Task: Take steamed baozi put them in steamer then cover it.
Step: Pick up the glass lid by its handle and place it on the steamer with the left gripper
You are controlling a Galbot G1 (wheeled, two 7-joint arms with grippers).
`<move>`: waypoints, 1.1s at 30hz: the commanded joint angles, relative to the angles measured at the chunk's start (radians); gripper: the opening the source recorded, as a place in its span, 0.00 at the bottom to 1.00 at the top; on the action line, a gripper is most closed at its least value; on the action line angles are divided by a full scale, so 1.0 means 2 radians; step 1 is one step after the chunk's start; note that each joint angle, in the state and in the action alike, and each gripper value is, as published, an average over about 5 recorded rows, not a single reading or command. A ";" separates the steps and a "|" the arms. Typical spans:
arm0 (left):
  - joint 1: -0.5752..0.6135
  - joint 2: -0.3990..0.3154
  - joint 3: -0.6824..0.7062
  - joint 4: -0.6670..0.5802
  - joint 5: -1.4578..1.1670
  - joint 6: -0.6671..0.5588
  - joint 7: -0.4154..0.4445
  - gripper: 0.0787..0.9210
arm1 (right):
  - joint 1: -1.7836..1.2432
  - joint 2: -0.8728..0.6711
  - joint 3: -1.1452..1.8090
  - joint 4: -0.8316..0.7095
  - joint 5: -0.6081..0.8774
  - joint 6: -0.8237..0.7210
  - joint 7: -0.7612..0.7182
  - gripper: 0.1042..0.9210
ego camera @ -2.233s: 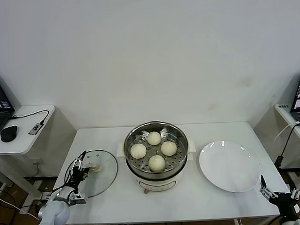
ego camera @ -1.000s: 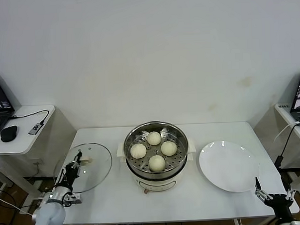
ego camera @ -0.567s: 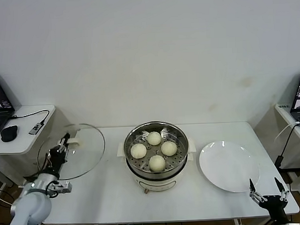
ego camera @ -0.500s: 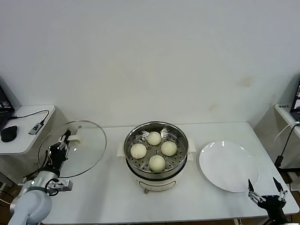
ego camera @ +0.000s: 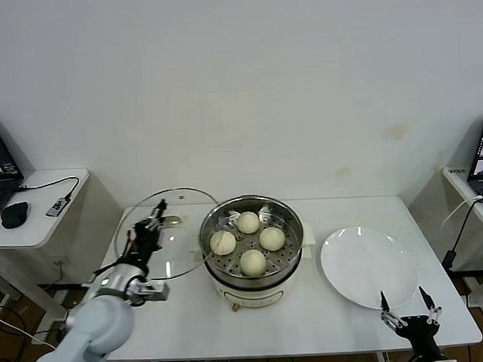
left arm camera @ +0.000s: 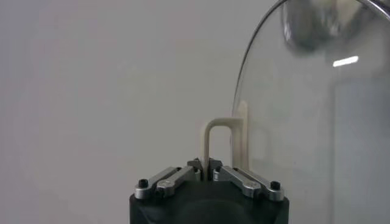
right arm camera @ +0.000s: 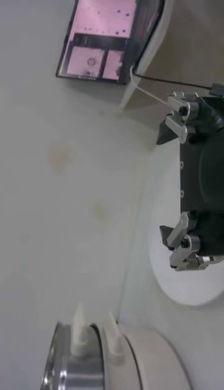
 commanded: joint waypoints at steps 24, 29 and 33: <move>-0.114 -0.233 0.200 0.092 0.228 0.087 0.109 0.07 | 0.005 0.001 -0.013 -0.018 -0.044 0.010 -0.002 0.88; -0.114 -0.233 0.197 0.101 0.232 0.083 0.107 0.07 | 0.004 0.001 -0.014 -0.018 -0.045 0.010 -0.002 0.88; -0.114 -0.233 0.192 0.107 0.235 0.080 0.105 0.07 | 0.004 0.001 -0.014 -0.017 -0.045 0.010 -0.003 0.88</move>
